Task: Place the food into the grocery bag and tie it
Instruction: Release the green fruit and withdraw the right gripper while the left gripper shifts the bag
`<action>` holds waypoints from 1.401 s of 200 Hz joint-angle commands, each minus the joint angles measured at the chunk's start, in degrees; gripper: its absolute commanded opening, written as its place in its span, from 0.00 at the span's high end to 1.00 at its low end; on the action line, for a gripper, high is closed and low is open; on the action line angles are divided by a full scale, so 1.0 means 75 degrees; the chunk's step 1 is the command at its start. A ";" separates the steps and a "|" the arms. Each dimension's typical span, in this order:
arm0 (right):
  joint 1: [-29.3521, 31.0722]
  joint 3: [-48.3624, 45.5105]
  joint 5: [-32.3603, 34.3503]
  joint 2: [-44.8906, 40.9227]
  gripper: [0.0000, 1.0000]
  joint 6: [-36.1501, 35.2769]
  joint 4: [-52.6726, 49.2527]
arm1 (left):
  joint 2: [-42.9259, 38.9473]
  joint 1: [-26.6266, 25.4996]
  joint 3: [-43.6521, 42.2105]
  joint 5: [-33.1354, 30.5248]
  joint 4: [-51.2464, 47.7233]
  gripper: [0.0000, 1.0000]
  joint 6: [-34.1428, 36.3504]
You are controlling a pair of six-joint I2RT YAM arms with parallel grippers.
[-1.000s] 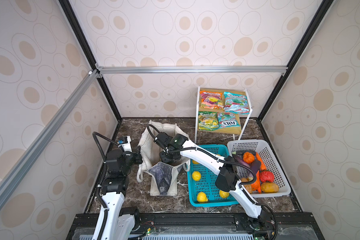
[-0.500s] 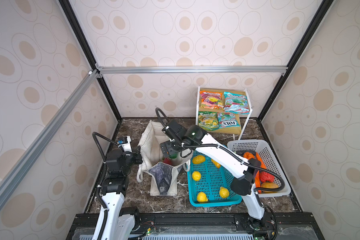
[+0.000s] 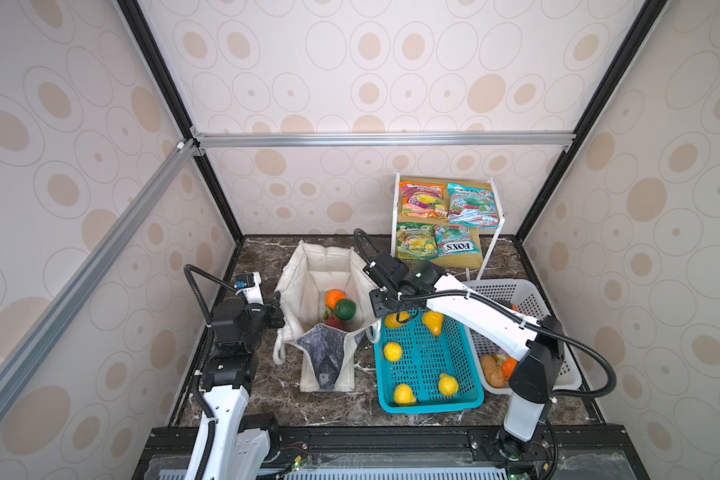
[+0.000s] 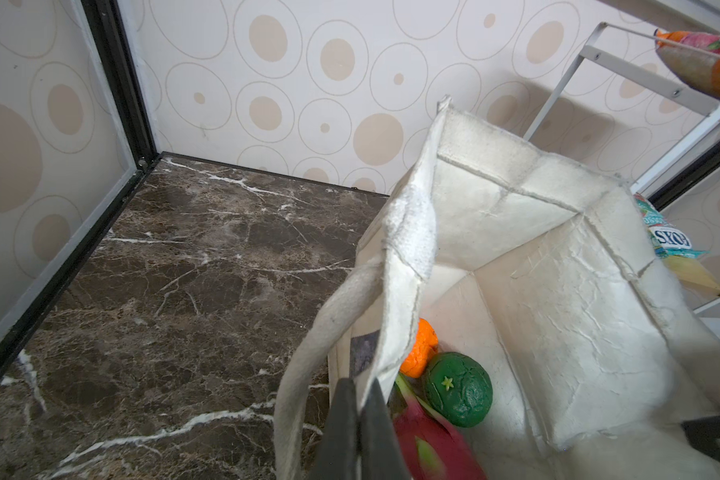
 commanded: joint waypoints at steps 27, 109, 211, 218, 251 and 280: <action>0.0244 0.1332 0.0172 -0.0448 1.00 -0.0176 0.0203 | 0.0264 0.0061 0.1901 -0.0404 -0.0731 1.00 -0.0236; 0.0345 0.1713 0.0141 -0.1005 1.00 -0.0305 0.0326 | 0.0695 0.0063 0.3433 0.0118 -0.1335 1.00 -0.0736; -0.0116 0.1443 0.0149 -0.0310 1.00 -0.0277 0.0009 | 0.0487 0.0059 0.1306 0.1502 0.1132 1.00 -0.1811; -0.0173 0.1354 0.0075 -0.0263 1.00 -0.0231 0.0061 | 0.0557 0.0064 0.1234 0.1563 0.1096 1.00 -0.1716; -0.0361 0.1311 -0.0103 0.0015 0.96 -0.0083 -0.0023 | 0.0669 0.0064 0.0883 0.1221 0.0810 1.00 -0.1107; -0.0379 0.1537 0.0289 -0.0070 0.52 -0.0147 -0.0429 | 0.0528 0.0060 0.0557 0.0685 0.0794 1.00 -0.0739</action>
